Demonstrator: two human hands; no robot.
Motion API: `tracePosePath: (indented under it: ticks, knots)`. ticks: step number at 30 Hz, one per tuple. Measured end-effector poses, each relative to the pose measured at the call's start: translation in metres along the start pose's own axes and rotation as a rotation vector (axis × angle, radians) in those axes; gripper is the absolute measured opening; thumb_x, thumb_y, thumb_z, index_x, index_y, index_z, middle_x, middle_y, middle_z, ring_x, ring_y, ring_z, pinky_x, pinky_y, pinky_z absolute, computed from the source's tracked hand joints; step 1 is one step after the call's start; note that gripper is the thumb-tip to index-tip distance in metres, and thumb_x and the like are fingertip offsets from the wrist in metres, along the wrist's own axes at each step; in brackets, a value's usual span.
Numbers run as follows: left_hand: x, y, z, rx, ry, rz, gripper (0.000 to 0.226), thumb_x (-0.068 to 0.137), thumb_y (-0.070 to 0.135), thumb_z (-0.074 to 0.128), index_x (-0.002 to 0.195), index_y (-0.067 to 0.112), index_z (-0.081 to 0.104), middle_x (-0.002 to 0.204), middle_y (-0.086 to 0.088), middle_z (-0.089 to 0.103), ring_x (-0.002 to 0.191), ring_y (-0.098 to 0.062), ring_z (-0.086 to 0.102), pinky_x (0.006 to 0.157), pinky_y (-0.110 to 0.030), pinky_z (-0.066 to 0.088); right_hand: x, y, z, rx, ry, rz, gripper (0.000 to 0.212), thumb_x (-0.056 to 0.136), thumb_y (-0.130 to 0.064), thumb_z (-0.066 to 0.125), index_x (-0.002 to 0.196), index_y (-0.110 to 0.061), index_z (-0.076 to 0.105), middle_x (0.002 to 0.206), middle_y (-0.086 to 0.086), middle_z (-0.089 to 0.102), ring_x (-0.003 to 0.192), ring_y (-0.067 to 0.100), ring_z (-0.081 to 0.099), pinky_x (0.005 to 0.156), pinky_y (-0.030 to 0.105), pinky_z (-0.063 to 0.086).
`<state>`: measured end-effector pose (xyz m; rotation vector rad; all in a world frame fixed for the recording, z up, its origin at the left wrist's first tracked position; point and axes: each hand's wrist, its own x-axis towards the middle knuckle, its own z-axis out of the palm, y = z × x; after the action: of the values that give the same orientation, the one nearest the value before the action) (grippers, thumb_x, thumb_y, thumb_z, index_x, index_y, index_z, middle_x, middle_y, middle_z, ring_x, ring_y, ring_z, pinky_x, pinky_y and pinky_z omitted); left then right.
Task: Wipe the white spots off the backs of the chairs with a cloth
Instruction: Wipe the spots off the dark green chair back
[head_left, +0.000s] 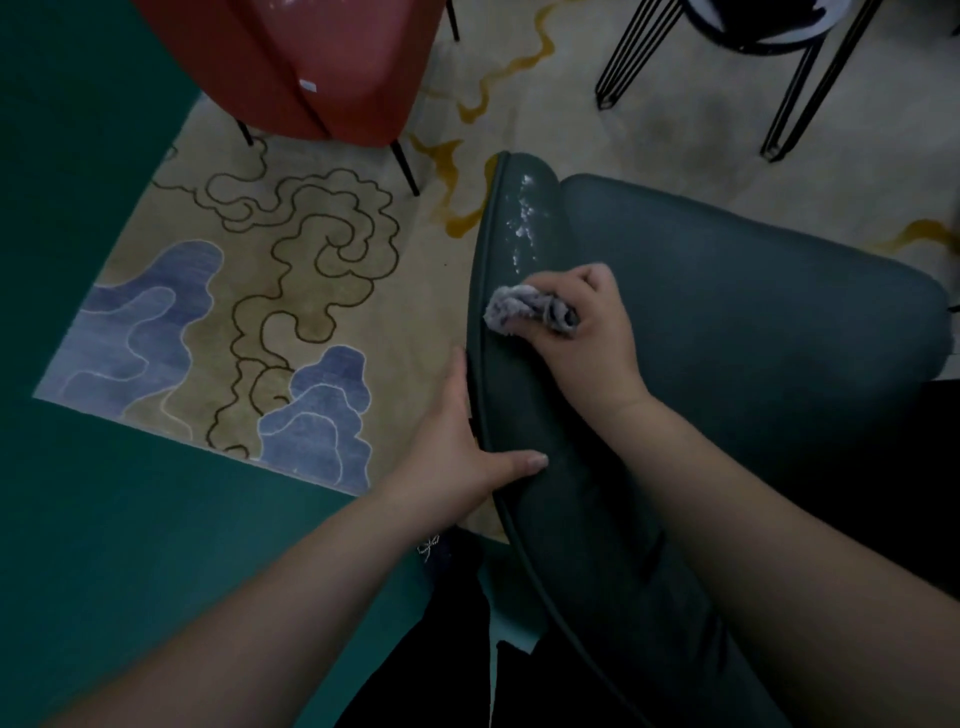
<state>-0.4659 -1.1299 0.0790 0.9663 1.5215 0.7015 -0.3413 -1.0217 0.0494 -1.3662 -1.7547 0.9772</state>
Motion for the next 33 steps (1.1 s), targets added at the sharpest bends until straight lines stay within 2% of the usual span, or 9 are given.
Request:
tracePosePath:
  ticks: [3,9,12,14,16,19,22,28,33]
  knots:
    - [0.016,0.004,-0.009,0.023,-0.014,0.037,0.093,0.067,0.017,0.085,0.139,0.040,0.029,0.124,0.026,0.054,0.111,0.000,0.058,0.095,-0.028,0.050,-0.023,0.003,-0.009,0.025,-0.043,-0.020,0.031,0.071,-0.011,0.082,0.098,-0.021,0.071,0.093,-0.004,0.042,0.085,0.010,0.053,0.081,0.013,0.044]
    - [0.038,0.010,-0.016,0.066,0.051,0.074,0.069,0.078,0.026,0.075,0.128,0.050,0.035,0.109,0.041,0.055,0.099,0.014,0.056,0.077,-0.006,0.047,0.027,0.001,-0.001,0.003,-0.036,0.024,0.028,0.072,-0.014,0.081,0.097,-0.020,0.072,0.094,0.003,0.045,0.086,0.010,0.052,0.080,0.011,0.042]
    - [0.048,0.013,-0.007,0.114,0.160,0.080,0.060,0.083,0.030,0.067,0.134,0.043,0.036,0.122,0.026,0.056,0.110,0.008,0.053,0.087,-0.013,0.045,0.050,0.000,0.002,0.147,0.000,0.150,0.029,0.073,-0.016,0.081,0.087,-0.039,0.068,0.098,0.000,0.049,0.083,-0.010,0.053,0.078,0.002,0.038]
    - [0.061,0.021,0.005,0.183,0.289,0.064,0.060,0.091,0.031,0.057,0.144,0.029,0.031,0.138,0.010,0.049,0.124,-0.007,0.047,0.099,-0.023,0.039,0.048,0.004,-0.004,0.235,0.010,0.204,0.038,0.075,-0.016,0.078,0.078,-0.051,0.066,0.102,-0.002,0.057,0.088,-0.008,0.058,0.083,0.009,0.044]
    - [0.075,0.032,0.017,0.260,0.424,0.001,0.056,0.098,0.033,0.043,0.149,0.020,0.024,0.149,0.000,0.038,0.132,-0.017,0.040,0.104,-0.029,0.034,0.048,0.008,-0.010,0.396,0.052,0.268,0.033,0.078,-0.017,0.075,0.080,-0.049,0.069,0.105,0.000,0.065,0.095,0.004,0.064,0.087,0.023,0.051]
    - [0.081,0.037,0.029,0.365,0.533,-0.026,0.054,0.100,0.035,0.032,0.150,0.017,0.021,0.150,-0.005,0.036,0.133,-0.022,0.038,0.104,-0.034,0.033,0.058,0.014,-0.013,0.583,0.165,0.331,0.020,0.083,-0.019,0.071,0.091,-0.038,0.068,0.096,-0.012,0.072,0.093,0.003,0.067,0.079,0.016,0.052]
    - [0.080,0.034,0.031,0.426,0.574,-0.018,0.054,0.100,0.034,0.031,0.150,0.015,0.021,0.150,-0.006,0.036,0.134,-0.021,0.036,0.105,-0.032,0.031,0.085,0.017,-0.011,0.645,0.195,0.386,0.017,0.086,-0.021,0.069,0.101,-0.029,0.066,0.100,-0.005,0.072,0.097,0.009,0.067,0.088,0.025,0.053]
    - [0.082,0.033,0.032,0.433,0.589,-0.014,0.053,0.100,0.035,0.029,0.150,0.022,0.019,0.149,-0.002,0.039,0.128,-0.023,0.044,0.099,-0.031,0.036,0.149,0.018,0.008,0.388,0.065,0.351,0.017,0.088,-0.021,0.068,0.104,-0.025,0.066,0.112,0.006,0.064,0.101,0.012,0.063,0.095,0.025,0.048]
    - [0.082,0.031,0.032,0.438,0.617,-0.013,0.052,0.100,0.032,0.028,0.150,0.021,0.024,0.147,-0.002,0.042,0.127,-0.024,0.045,0.096,-0.031,0.037,0.101,0.022,0.005,0.225,-0.083,0.145,0.026,0.086,-0.023,0.068,0.107,-0.037,0.067,0.100,-0.003,0.048,0.086,-0.004,0.052,0.078,0.000,0.038]
